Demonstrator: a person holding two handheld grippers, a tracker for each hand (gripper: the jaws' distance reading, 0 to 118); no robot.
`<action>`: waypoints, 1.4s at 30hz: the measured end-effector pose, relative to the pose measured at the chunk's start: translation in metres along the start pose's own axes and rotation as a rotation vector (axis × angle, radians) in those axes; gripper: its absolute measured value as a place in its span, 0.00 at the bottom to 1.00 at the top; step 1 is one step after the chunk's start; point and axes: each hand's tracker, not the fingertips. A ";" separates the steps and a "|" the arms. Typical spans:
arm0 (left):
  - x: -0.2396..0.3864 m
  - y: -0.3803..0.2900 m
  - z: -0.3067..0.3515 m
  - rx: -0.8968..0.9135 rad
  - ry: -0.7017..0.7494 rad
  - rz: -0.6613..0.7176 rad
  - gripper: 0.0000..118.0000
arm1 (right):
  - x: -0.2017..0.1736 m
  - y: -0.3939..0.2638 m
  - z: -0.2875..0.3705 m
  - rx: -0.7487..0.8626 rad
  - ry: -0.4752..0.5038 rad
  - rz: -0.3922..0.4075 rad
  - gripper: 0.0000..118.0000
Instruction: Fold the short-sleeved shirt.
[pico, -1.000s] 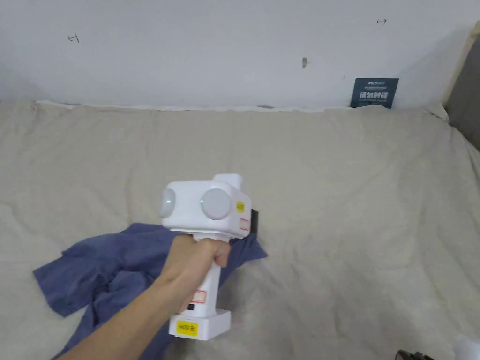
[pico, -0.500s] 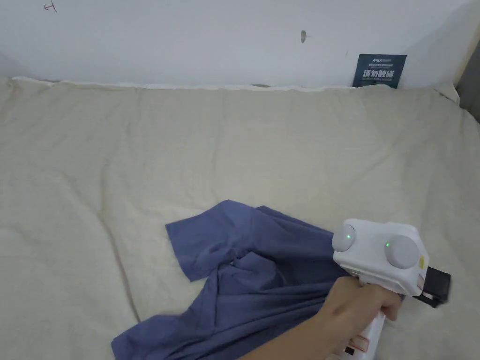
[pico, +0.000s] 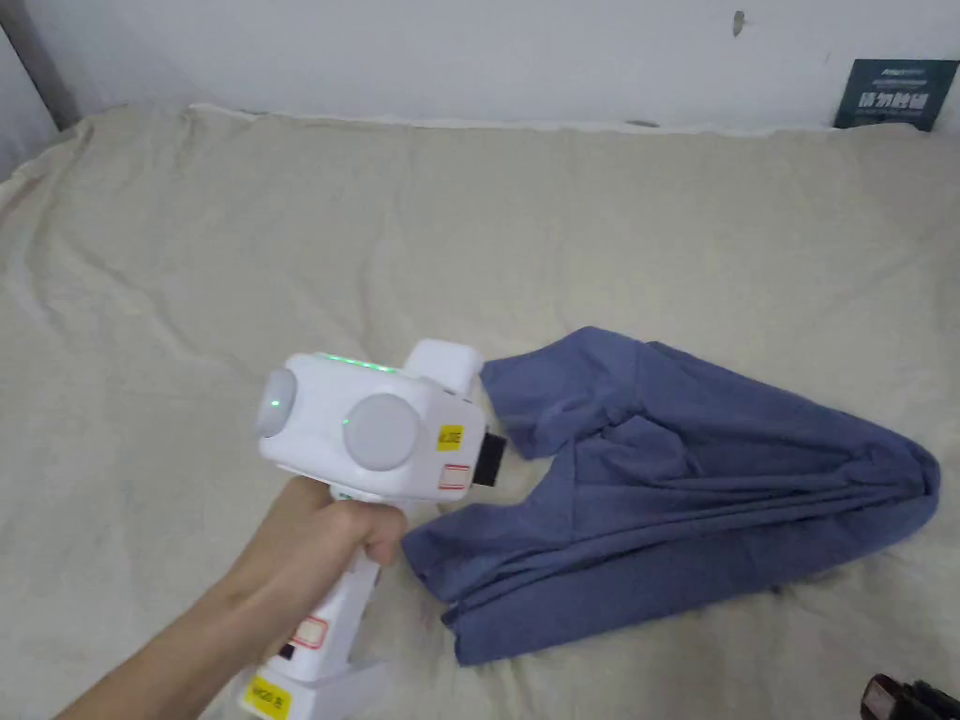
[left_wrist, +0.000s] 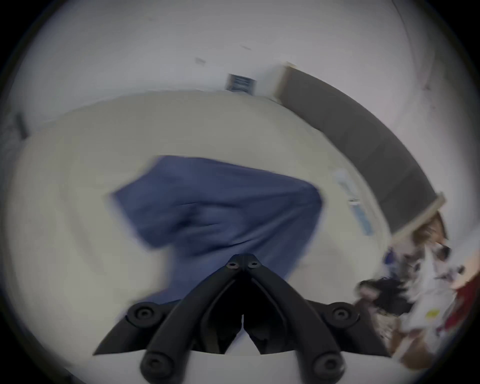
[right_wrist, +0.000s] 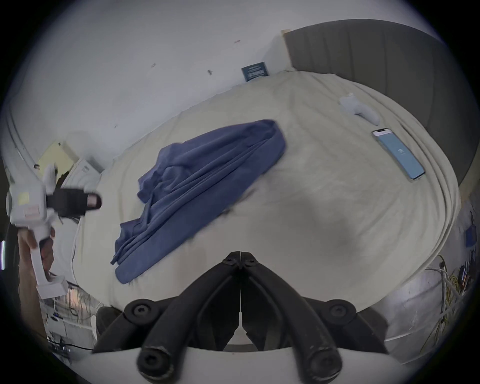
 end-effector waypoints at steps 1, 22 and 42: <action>-0.022 -0.011 0.004 -0.001 0.031 0.048 0.00 | -0.006 -0.002 -0.001 -0.005 0.010 0.005 0.00; -0.029 -0.039 -0.086 -0.187 0.026 0.110 0.94 | -0.037 -0.014 -0.016 -0.084 0.003 0.111 0.00; -0.060 -0.035 -0.072 -0.073 -0.086 0.230 0.00 | -0.082 0.062 -0.045 -0.017 0.030 0.278 0.00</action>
